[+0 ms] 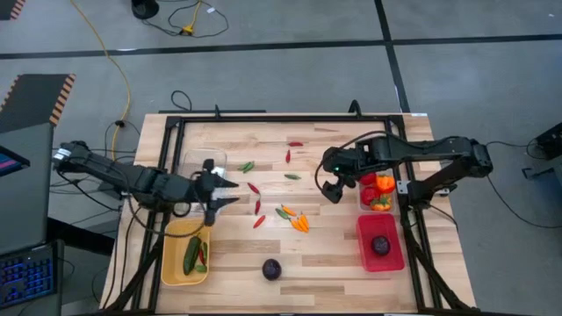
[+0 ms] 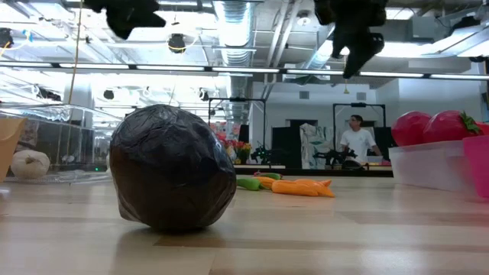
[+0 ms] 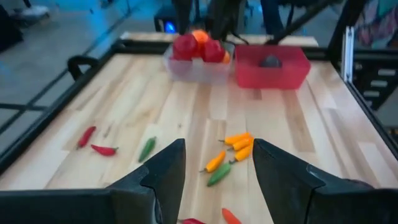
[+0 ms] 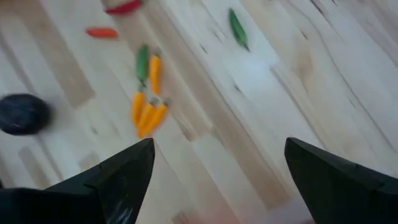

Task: Sort produce into baskets
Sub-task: Put the orange chili pepper into the yellow bin

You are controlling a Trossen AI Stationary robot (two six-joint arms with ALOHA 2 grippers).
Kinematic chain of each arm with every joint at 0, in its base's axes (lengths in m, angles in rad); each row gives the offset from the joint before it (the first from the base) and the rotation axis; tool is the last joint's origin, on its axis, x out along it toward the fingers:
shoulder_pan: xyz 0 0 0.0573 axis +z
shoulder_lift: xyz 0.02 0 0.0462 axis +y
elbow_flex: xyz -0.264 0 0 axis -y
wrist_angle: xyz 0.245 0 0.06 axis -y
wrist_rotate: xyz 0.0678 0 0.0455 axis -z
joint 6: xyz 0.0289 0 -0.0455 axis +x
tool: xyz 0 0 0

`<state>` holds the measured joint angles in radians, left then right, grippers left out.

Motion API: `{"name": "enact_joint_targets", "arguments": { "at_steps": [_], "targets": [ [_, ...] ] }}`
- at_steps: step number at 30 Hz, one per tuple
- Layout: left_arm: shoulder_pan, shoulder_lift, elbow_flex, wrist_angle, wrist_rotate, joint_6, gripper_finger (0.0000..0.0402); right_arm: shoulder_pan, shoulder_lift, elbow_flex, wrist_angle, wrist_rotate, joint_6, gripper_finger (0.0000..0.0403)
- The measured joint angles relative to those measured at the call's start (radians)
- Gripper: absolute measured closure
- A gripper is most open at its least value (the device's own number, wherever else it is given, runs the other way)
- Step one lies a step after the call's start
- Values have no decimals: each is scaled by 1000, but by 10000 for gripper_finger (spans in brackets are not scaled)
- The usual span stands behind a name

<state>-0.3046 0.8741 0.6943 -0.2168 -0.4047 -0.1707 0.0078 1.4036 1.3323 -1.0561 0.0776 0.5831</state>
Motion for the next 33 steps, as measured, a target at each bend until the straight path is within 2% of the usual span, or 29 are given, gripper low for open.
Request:
{"name": "enact_joint_targets", "arguments": {
  "at_steps": [7,11,14,19,26,33],
  "targets": [
    [0,260,238,-200,60,-41,228,55,0,0,140,0,-14,17],
    [0,393,315,-286,111,-63,228,97,8,0,171,1,-15,17],
    [0,479,327,-298,157,-66,228,133,21,0,175,15,-16,17],
    [0,611,327,-295,216,-72,228,199,24,-23,207,104,-15,17],
    [0,768,327,-286,220,-145,228,259,26,-49,244,140,-15,17],
    [0,860,327,-287,220,-195,228,289,26,-51,271,141,-15,17]
  ]
}}
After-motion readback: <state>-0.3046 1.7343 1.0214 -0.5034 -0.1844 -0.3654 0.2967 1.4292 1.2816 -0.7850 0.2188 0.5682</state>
